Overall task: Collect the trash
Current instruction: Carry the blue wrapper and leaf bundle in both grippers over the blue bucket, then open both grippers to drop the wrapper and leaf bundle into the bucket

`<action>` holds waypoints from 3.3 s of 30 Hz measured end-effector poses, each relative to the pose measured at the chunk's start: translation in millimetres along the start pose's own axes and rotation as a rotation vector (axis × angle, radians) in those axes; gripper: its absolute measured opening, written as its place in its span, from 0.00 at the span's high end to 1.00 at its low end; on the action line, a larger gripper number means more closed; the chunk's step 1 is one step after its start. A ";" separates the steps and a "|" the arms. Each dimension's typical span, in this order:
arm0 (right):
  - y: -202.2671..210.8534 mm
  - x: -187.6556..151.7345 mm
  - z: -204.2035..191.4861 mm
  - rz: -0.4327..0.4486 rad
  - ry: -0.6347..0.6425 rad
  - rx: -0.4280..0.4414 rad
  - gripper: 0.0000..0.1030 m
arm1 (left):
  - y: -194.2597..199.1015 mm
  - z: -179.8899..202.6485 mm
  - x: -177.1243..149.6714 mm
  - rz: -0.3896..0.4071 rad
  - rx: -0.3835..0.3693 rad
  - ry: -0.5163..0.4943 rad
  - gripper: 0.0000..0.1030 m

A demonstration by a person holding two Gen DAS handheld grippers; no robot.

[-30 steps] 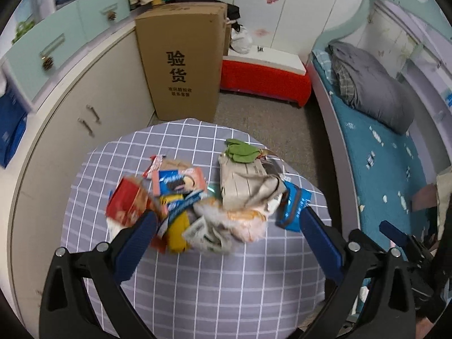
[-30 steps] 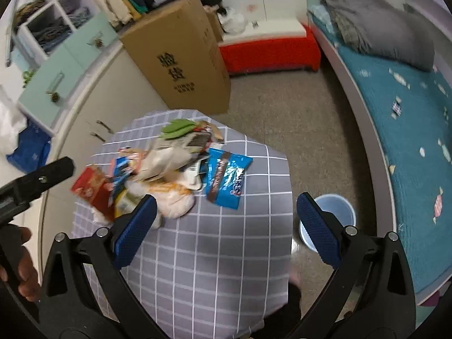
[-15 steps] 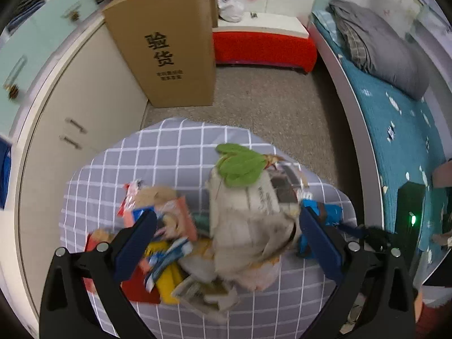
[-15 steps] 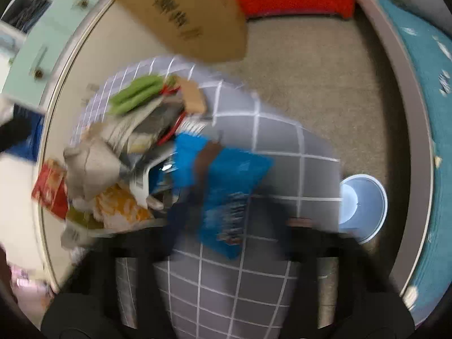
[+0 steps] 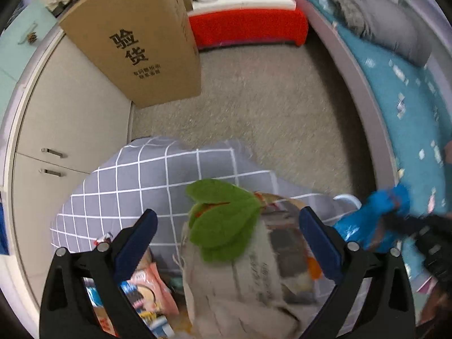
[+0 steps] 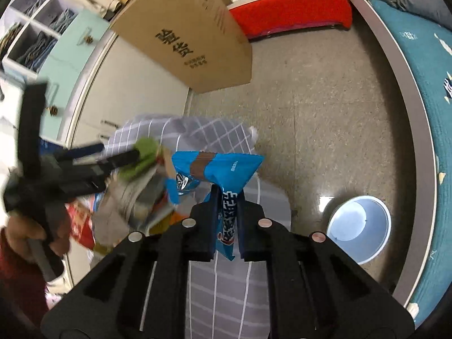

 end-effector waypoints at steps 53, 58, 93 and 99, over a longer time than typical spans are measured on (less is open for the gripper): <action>123.6 -151.9 190.4 0.142 -0.321 -0.167 0.89 | 89.3 292.5 -110.0 0.116 -0.335 -0.190 0.88; 66.2 -188.7 288.2 0.007 -0.343 -0.209 0.88 | -18.6 361.8 -135.4 -0.043 -0.288 -0.185 0.88; 18.0 -232.8 432.0 0.030 -0.550 -0.259 0.49 | -200.2 460.0 -172.9 -0.374 -0.286 -0.154 0.33; 51.5 -215.4 391.4 0.020 -0.502 -0.238 0.49 | -142.8 429.4 -161.1 -0.334 -0.263 -0.129 0.32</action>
Point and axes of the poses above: each gripper's, at about its wrist camera, not at the fingertips, and y roughly against the way its jaws point, z to its right, x to its top, the point moved 10 cm from there along -y, roughly the way its jaws point, and after that the axes turned 7 degrees about x, right-handed, at the moved point
